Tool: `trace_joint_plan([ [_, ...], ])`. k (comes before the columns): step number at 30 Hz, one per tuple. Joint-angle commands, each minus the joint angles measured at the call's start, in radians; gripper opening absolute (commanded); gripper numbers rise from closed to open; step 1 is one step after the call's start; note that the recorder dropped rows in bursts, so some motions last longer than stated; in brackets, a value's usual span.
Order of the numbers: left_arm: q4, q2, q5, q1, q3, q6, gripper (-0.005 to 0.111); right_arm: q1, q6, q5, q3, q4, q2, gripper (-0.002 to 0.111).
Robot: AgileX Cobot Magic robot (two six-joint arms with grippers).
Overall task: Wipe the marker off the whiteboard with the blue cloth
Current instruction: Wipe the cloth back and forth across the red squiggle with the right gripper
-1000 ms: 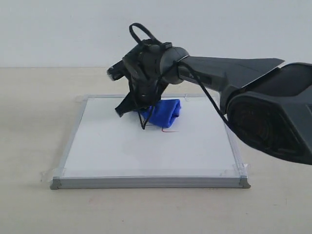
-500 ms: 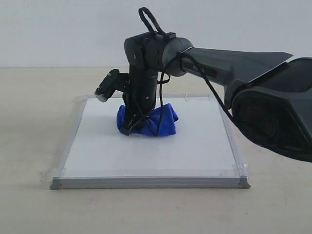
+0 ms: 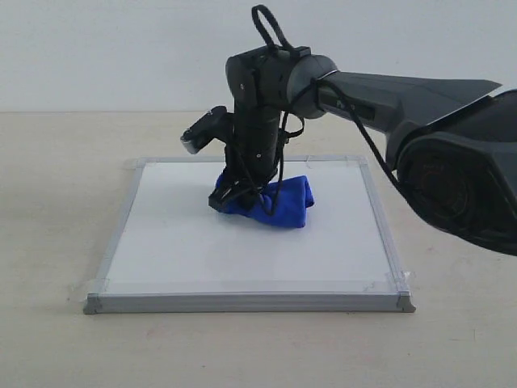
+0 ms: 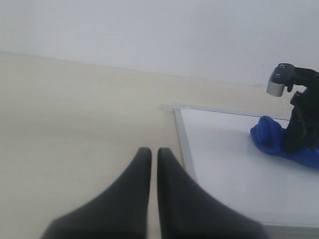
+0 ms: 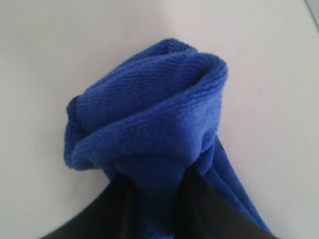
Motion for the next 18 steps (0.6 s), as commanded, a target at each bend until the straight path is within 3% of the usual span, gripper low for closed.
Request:
trace_joint_plan([
  [1, 0.003, -0.003, 0.001, 0.003, 0.004, 0.006, 0.004, -0.002, 0.413, 0.089, 0.037, -0.479, 0.049, 0.000],
  [3, 0.003, -0.003, 0.001, 0.003, 0.004, 0.006, 0.004, -0.027, 0.425, 0.089, 0.039, -0.527, 0.040, 0.000],
  [9, 0.003, -0.003, 0.001, 0.003, 0.004, 0.006, 0.004, -0.083, 0.323, 0.089, 0.039, -0.164, 0.014, 0.000],
  [14, 0.003, -0.003, 0.001, 0.003, 0.004, 0.006, 0.004, -0.013, 0.084, 0.089, 0.039, 0.154, 0.017, 0.000],
  [18, 0.003, -0.003, 0.001, 0.003, 0.004, 0.006, 0.004, 0.079, 0.031, 0.089, 0.039, 0.210, 0.018, 0.000],
])
